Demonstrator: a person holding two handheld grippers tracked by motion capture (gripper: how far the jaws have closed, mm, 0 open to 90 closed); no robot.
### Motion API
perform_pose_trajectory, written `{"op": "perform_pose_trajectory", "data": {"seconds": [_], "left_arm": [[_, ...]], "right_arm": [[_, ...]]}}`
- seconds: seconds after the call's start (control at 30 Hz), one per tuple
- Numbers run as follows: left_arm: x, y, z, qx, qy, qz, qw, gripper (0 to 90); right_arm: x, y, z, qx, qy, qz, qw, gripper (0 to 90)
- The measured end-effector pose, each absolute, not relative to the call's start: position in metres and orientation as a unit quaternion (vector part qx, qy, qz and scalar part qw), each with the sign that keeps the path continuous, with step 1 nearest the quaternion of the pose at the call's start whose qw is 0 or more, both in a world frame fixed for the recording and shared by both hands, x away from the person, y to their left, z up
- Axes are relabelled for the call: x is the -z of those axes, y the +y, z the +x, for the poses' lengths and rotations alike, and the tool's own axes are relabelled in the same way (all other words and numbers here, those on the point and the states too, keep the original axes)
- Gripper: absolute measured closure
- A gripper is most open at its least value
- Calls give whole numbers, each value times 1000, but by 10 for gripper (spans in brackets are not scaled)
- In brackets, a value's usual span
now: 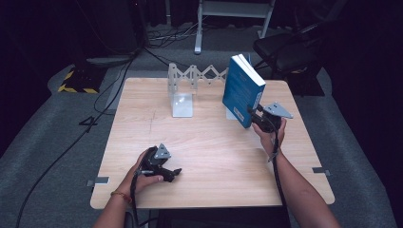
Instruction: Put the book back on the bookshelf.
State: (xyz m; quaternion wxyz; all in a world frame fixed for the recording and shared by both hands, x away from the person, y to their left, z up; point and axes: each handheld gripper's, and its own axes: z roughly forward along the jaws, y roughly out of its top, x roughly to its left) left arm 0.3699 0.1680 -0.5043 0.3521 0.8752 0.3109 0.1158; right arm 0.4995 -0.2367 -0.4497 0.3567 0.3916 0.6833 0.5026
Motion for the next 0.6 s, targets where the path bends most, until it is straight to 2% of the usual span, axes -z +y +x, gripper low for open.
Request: {"op": "perform_pose_trajectory", "data": {"seconds": [0.33,0.6], "left_arm": [[504,168,370,-116,311,875,352,137],[504,168,370,-116,311,875,352,138]], "right_arm": [[447,-231,510,-490,691,395,355,609],[441,-237,508,-483,709,387,337,585]]}}
